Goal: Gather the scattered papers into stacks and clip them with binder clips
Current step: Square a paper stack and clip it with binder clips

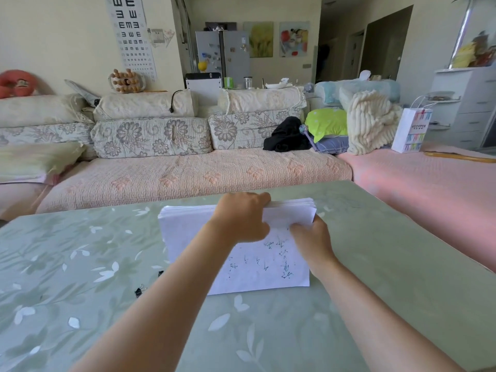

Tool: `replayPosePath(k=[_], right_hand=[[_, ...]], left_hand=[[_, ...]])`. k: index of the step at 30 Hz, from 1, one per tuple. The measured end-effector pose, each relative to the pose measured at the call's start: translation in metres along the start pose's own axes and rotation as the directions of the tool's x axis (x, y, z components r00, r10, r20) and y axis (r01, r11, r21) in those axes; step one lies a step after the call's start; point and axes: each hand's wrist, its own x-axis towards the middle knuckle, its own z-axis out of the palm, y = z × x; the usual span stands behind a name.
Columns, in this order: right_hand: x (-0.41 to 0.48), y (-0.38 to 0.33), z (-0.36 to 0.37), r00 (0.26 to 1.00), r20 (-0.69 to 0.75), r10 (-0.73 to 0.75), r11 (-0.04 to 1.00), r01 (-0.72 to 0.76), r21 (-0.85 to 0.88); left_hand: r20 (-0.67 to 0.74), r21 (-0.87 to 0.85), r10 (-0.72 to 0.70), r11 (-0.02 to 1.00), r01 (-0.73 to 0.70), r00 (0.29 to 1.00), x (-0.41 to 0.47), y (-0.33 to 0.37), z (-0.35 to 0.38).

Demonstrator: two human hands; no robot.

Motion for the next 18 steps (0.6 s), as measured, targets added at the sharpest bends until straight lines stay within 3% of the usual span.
replayPosePath(k=[7,11,13,15,17,18], right_hand=[[0.005,0.008,-0.001,0.999,0.032,-0.02,0.999,0.019,0.05],[0.009,0.022,0.002,0.996,-0.065,0.061,0.997,-0.058,0.046],[0.011,0.023,0.003,0.986,-0.005,0.165,0.97,-0.162,0.183],[0.013,0.023,0.008,0.969,0.145,0.202,0.917,-0.239,0.32],[0.011,0.014,0.014,0.954,0.271,0.124,0.912,-0.218,0.348],[0.01,0.005,0.016,0.947,0.316,0.065,0.928,-0.174,0.33]], left_hand=[[-0.002,0.069,0.119,0.99,-0.119,0.993,0.009,-0.004,0.008],[-0.033,-0.013,0.028,1.0,-0.028,0.999,0.001,-0.021,-0.005],[-0.067,-0.116,-0.085,0.99,0.077,0.994,-0.007,-0.036,-0.019],[-0.104,-0.313,-0.204,0.936,0.163,0.973,-0.019,-0.053,-0.032],[-0.149,-0.575,-0.328,0.796,0.188,0.933,-0.031,-0.069,-0.039],[-0.154,-0.718,-0.397,0.674,0.173,0.905,-0.038,-0.076,-0.04]])
